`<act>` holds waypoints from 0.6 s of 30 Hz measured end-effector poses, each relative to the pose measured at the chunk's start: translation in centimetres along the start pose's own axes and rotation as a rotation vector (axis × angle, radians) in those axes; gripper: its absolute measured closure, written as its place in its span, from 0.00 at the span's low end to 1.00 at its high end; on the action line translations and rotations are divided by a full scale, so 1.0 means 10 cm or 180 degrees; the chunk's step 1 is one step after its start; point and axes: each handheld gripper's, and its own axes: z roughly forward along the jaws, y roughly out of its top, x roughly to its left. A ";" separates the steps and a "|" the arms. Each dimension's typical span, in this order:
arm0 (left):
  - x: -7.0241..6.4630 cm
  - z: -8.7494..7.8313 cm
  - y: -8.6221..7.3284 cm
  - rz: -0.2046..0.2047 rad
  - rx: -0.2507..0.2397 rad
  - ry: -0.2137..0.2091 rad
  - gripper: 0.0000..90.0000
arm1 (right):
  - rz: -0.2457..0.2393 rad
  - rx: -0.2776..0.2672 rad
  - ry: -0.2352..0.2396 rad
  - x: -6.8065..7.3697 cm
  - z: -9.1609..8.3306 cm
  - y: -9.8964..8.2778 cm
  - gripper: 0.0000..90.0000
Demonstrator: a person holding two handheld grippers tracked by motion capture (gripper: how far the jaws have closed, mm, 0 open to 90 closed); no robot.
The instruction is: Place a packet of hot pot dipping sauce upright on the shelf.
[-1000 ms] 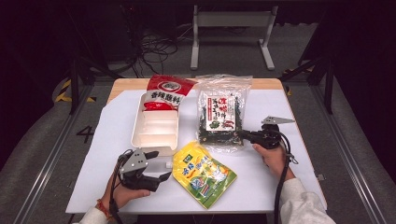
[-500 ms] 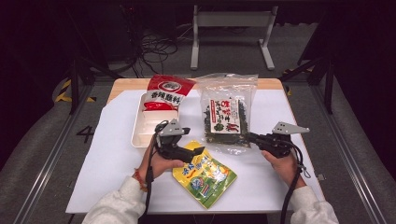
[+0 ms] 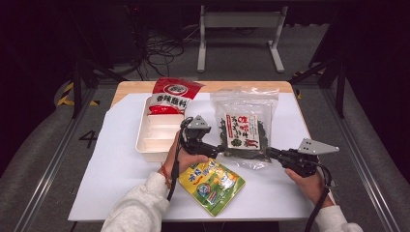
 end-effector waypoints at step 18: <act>0.02 0.30 0.09 0.0137 -0.0087 -0.0614 0.23 | -0.0178 0.0008 0.0086 0.08 -0.13 -0.07 0.95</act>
